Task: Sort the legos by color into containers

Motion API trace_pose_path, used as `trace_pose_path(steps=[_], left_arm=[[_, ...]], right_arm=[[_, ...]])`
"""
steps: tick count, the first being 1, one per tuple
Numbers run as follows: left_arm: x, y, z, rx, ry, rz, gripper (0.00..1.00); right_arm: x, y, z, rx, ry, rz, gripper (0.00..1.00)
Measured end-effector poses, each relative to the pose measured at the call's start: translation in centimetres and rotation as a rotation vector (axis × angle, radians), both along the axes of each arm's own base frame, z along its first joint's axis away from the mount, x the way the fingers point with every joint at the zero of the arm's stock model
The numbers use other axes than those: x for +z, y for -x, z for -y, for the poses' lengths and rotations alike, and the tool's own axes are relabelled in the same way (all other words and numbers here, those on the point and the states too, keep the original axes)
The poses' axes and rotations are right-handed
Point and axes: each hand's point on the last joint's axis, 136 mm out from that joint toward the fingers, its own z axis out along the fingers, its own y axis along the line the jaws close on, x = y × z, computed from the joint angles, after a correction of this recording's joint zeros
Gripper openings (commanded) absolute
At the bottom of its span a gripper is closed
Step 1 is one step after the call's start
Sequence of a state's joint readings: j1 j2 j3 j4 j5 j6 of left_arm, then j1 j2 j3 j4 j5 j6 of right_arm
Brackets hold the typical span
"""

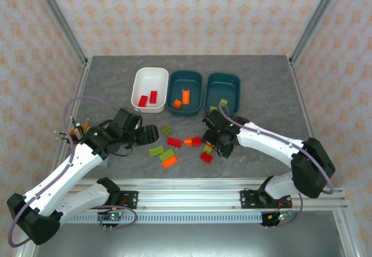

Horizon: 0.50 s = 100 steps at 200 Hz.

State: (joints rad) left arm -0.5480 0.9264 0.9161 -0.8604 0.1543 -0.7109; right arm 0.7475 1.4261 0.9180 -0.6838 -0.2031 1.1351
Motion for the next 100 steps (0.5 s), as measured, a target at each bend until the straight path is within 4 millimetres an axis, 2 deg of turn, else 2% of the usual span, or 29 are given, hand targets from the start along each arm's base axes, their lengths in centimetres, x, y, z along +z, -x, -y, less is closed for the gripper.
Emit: trace_pose_path(steps=[28, 62, 100], left_arm=[[0.2, -0.1, 0.1, 0.002, 0.008, 0.009, 0.82], [0.8, 0.1, 0.0, 0.006, 0.024, 0.029, 0.82], [1.5, 0.3, -0.1, 0.017, 0.050, 0.048, 0.81]], right_arm=[[-1.3, -1.6, -0.3, -0.079, -0.020, -0.007, 0.76], [-3.9, -1.7, -0.7, -0.109, -0.003, -0.070, 0.71], [-4.5, -1.8, -0.8, -0.127, -0.006, -0.081, 0.58]])
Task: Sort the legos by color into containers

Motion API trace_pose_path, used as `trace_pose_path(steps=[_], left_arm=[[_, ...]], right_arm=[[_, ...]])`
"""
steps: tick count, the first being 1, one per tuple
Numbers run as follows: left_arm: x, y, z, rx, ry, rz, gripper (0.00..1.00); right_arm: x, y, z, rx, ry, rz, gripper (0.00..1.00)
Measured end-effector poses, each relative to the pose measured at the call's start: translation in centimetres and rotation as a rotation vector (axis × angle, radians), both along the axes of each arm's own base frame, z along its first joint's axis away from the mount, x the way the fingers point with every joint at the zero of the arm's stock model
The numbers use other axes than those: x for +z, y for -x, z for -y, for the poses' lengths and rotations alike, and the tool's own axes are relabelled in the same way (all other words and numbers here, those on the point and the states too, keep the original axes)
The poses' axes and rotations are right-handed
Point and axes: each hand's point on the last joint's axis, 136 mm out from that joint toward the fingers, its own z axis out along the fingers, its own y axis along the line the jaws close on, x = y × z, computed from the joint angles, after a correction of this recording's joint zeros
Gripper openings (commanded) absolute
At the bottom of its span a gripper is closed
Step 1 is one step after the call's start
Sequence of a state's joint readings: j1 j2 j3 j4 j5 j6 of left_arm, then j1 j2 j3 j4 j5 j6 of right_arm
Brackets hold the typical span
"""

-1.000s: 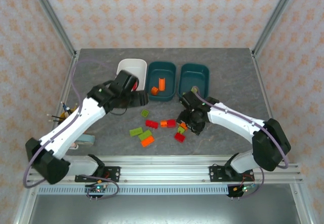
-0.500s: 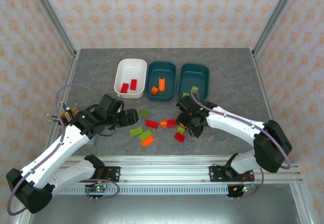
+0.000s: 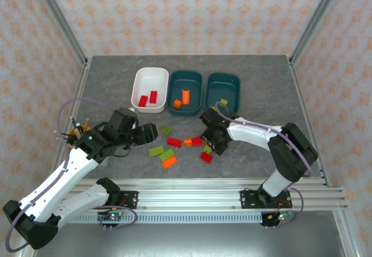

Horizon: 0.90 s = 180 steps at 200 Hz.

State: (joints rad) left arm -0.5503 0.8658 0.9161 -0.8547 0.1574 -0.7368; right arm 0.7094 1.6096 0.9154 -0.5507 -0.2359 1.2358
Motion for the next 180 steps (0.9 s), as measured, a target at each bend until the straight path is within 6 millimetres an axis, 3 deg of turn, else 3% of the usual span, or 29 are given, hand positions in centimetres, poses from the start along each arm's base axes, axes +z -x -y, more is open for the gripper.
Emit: trace_pose_path(steps=[47, 73, 86, 106, 129, 142, 161, 180], left_arm=[[0.1, 0.0, 0.0, 0.005, 0.005, 0.000, 0.81], [0.1, 0.0, 0.0, 0.007, 0.006, -0.001, 0.80], [0.1, 0.0, 0.0, 0.012, 0.009, -0.002, 0.80], [0.6, -0.3, 0.0, 0.019, 0.011, 0.006, 0.81], [2.8, -1.6, 0.6, 0.026, 0.023, 0.039, 0.81], [4.1, -2.7, 1.1, 0.034, 0.027, 0.057, 0.82], [5.4, -4.5, 1.4, 0.060, 0.039, 0.076, 0.82], [5.5, -6.4, 0.6, 0.120, 0.047, 0.073, 0.82]], right_arm=[[0.1, -0.2, 0.0, -0.001, -0.005, 0.004, 0.41], [0.5, -0.3, 0.5, 0.024, 0.029, 0.016, 0.39], [1.9, -1.0, 0.7, 0.060, 0.063, 0.048, 0.39], [6.6, -4.0, -0.7, 0.147, 0.070, 0.180, 0.39], [13.2, -8.2, -3.8, 0.258, 0.046, 0.365, 0.39], [15.6, -10.4, -5.5, 0.324, 0.044, 0.435, 0.38], [16.3, -13.3, -8.0, 0.421, 0.068, 0.474, 0.37], [14.1, -15.5, -9.9, 0.509, 0.112, 0.451, 0.37]])
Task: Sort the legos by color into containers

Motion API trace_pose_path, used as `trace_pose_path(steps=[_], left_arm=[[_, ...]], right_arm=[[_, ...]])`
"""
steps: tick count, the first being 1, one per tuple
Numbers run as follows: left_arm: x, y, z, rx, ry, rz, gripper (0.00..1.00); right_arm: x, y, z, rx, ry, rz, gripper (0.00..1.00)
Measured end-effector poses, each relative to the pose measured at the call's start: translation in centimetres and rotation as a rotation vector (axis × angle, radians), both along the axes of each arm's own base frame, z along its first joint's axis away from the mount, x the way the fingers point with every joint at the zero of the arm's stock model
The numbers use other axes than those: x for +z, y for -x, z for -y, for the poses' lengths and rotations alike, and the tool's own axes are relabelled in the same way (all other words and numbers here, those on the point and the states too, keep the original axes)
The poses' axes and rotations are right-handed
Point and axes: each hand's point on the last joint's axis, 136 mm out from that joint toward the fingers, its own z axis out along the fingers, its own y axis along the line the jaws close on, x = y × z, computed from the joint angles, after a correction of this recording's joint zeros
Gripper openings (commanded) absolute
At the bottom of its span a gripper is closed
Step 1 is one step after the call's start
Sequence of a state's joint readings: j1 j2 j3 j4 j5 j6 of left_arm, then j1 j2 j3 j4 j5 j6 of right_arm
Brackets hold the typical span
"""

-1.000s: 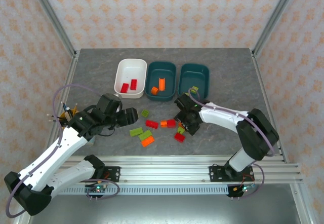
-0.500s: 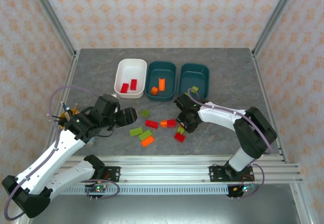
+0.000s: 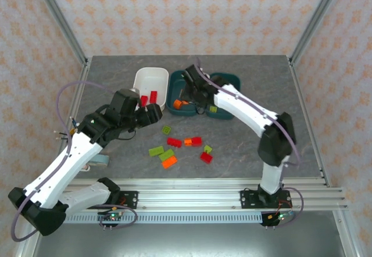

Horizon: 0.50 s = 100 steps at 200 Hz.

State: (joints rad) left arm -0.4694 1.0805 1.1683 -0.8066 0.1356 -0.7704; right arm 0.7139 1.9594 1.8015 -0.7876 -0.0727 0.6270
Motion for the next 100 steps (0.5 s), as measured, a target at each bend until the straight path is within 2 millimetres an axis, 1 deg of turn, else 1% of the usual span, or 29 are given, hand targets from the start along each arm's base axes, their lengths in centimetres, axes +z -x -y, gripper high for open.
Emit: trace_pose_path(steps=[20, 32, 46, 69, 85, 100], left_arm=[[-0.3, -1.6, -0.6, 0.044, 0.003, -0.019, 0.82], [-0.5, -2.2, -0.5, 0.047, 0.003, -0.027, 0.82], [-0.6, -2.5, -0.3, 0.044, 0.002, -0.034, 0.82], [-0.8, -2.6, -0.2, 0.043, 0.001, -0.039, 0.82], [-0.8, -2.6, -0.2, 0.043, 0.001, -0.039, 0.82], [-0.8, -2.5, -0.2, 0.043, 0.002, -0.038, 0.82]], right_arm=[[-3.4, -1.5, -0.8, 0.050, 0.073, -0.051, 0.37], [-5.4, -2.3, -0.8, 0.070, 0.103, -0.086, 0.37], [-7.0, -3.0, -0.8, 0.084, 0.125, -0.129, 0.37], [-8.8, -4.1, -0.7, 0.095, 0.147, -0.173, 0.37], [-10.0, -3.8, -0.2, 0.096, 0.170, -0.208, 0.37], [-10.4, -3.4, 0.0, 0.097, 0.184, -0.227, 0.37]])
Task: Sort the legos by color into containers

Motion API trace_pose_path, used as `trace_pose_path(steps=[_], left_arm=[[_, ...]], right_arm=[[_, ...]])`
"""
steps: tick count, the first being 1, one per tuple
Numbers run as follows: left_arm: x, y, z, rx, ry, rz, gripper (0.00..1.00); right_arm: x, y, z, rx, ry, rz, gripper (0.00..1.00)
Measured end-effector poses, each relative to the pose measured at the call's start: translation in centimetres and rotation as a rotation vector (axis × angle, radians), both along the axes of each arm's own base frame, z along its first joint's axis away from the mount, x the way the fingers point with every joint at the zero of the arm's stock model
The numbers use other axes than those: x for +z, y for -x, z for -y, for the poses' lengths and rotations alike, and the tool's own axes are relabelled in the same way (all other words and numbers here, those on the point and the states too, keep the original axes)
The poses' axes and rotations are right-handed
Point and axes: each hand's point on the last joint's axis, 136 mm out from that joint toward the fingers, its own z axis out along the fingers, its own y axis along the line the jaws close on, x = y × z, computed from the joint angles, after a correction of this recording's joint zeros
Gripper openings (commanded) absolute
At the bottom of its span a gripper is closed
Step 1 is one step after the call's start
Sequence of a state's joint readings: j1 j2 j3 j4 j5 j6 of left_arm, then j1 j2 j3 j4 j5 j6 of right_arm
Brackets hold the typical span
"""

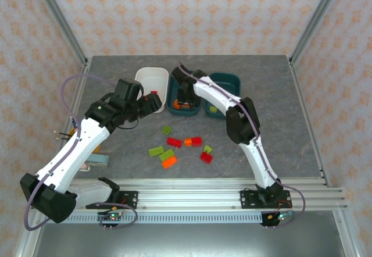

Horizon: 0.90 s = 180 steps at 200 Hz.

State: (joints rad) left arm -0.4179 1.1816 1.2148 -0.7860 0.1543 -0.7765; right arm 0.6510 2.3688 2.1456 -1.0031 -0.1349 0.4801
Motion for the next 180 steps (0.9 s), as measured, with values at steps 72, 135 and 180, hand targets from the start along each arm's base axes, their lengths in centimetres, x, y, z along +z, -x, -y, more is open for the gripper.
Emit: trace_pose_path(steps=[72, 135, 180], left_arm=[[0.1, 0.0, 0.0, 0.000, 0.001, 0.003, 0.82], [0.0, 0.1, -0.1, -0.010, -0.010, 0.003, 0.82], [-0.6, 1.2, -0.6, -0.004, -0.029, -0.041, 0.82]], right_arm=[[-1.9, -0.2, -0.2, 0.002, 0.018, -0.047, 0.50], [0.2, -1.1, -1.2, 0.013, -0.024, -0.011, 0.60], [7.5, -2.1, -2.0, 0.026, -0.113, 0.116, 0.60]])
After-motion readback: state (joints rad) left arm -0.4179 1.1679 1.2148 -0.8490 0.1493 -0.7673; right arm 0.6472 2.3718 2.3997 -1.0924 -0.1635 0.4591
